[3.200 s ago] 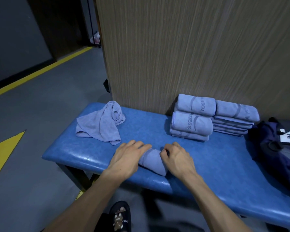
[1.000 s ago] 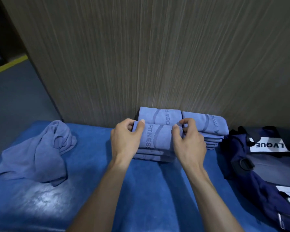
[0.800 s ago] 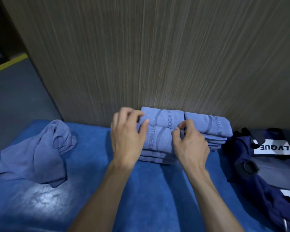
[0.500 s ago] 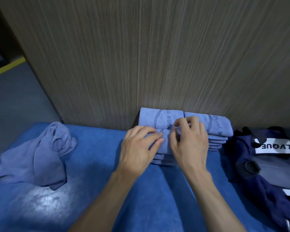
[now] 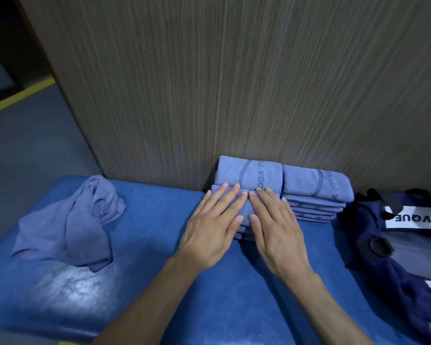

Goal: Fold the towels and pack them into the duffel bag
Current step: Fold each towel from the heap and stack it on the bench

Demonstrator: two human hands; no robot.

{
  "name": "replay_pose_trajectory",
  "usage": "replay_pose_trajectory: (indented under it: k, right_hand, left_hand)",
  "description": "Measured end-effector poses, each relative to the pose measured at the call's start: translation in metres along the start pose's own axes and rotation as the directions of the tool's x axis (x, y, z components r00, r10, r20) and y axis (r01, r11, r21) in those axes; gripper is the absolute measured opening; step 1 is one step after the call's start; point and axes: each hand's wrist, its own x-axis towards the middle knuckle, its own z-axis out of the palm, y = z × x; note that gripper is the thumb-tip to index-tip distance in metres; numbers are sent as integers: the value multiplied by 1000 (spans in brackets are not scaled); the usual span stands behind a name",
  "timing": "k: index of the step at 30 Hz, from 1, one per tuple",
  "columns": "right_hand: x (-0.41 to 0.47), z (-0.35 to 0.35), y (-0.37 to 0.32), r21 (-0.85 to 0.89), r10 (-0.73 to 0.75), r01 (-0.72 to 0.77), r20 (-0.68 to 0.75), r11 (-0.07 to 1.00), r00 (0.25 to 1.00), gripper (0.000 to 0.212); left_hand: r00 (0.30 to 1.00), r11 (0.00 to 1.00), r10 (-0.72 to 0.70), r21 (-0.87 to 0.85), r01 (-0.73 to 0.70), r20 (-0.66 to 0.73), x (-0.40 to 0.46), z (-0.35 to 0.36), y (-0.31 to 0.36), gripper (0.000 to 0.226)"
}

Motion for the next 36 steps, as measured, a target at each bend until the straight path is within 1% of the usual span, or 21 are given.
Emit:
replay_pose_trajectory:
  k: [2,3,5,7,8,9,12,14,16,19,21,23,24,27,33,36]
  right_hand:
    - [2,-1,-3,-8,-12,12,-47,1000,999,46]
    - [3,-2,-6,-30,-30,28,-83,999,996,44]
    - [5,-3,-10,-109,-101,84,-154,990,983,41]
    - [6,-3,-9,-142,-128,104,-176,984,976,43]
    - [5,-2,-9,-141,-122,98,-171,985,978,44]
    - [4,-1,-10,-136,-110,88,-160,987,981,45]
    - [1,-3,-19,-106,-53,43,-95,993,994,41]
    - [2,-7,-23,-89,-8,3,-62,996,998,45]
    - [3,-13,-26,-112,25,-28,-26,993,999,51]
    - [3,-15,-33,-191,35,-34,6,981,999,51]
    - [4,-16,-38,-222,34,-35,-9,974,999,47]
    - [4,-17,-43,-205,51,-61,-54,977,997,42]
    - [4,-17,-46,-194,55,-69,-74,979,996,43]
    - [5,-18,-51,-180,28,-45,-92,983,995,47]
    - [15,-29,-56,-182,31,-31,0,983,1000,63]
    - [13,-33,-65,-206,16,-13,13,978,1000,69]
  left_hand:
    - [999,999,14,-44,-12,47,-1,-4,-4,51]
    - [999,998,17,-53,-15,42,-1,-7,-5,51]
    - [999,1000,7,-29,-8,-44,-2,-13,-5,48]
    - [989,1000,-22,2,23,-146,-5,-17,-6,39]
    - [986,999,-40,-1,40,-163,-7,-19,-8,36]
    - [988,999,-52,-14,51,-144,-10,-20,-10,36]
    - [998,994,-54,-93,54,11,-19,-25,-16,45]
    - [997,986,-62,-155,69,48,-25,-34,-20,48]
    - [995,979,-87,-179,93,42,-31,-45,-23,48]
    - [992,977,-113,-178,120,47,-43,-57,-30,47]
    - [990,975,-138,-170,143,40,-53,-62,-38,43]
    - [985,970,-170,-170,172,28,-64,-67,-45,40]
    - [982,967,-188,-172,190,27,-70,-68,-48,38]
    - [971,958,-239,-159,241,27,-86,-74,-55,36]
    - [907,908,-418,-58,415,-44,-119,-91,-73,31]
    - [882,887,-462,-20,462,-97,-133,-101,-86,30]
